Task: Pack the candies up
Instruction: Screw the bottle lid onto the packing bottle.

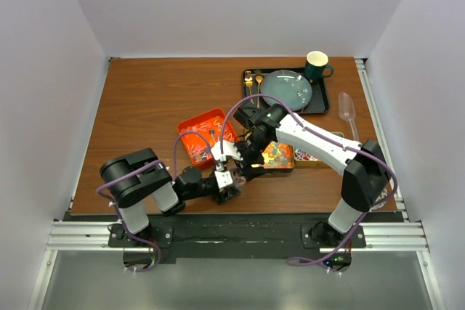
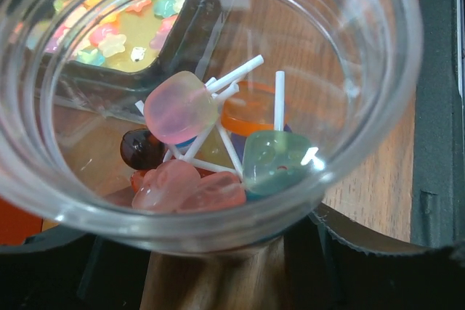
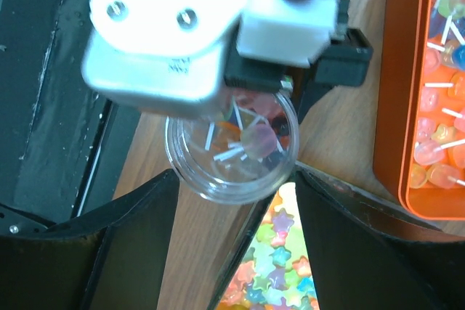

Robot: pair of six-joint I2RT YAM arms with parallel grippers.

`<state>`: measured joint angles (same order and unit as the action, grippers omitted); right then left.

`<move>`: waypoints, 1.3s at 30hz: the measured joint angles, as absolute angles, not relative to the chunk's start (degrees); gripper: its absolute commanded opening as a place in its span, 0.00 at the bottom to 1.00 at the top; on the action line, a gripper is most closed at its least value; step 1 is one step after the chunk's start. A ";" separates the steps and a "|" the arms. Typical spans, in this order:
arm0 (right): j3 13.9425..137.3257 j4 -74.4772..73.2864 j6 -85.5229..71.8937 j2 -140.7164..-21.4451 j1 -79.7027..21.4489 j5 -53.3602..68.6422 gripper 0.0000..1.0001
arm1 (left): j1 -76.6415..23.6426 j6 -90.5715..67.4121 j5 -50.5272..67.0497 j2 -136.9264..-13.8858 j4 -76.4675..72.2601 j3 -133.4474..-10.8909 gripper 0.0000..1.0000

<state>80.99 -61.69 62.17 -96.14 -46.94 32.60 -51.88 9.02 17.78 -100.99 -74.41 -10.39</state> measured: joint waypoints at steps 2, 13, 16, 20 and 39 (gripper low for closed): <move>80.99 -61.65 61.84 -96.14 -47.59 32.51 0.68 | -51.88 9.02 17.74 -101.10 -74.26 -10.68 0.00; 71.70 -59.83 57.39 -91.26 -47.81 26.72 0.68 | -51.16 7.62 17.67 -101.49 -73.95 -11.20 0.00; 69.23 -60.69 54.94 -88.58 -47.79 25.98 0.67 | -50.68 7.09 17.67 -101.80 -73.97 -11.57 0.00; 68.53 -60.34 51.24 -84.34 -46.50 25.45 0.67 | -50.52 6.79 17.93 -102.21 -73.97 -12.01 0.00; 87.90 -67.64 65.43 -100.05 -44.51 35.11 0.72 | -49.71 4.05 23.07 -103.68 -74.26 -12.93 0.00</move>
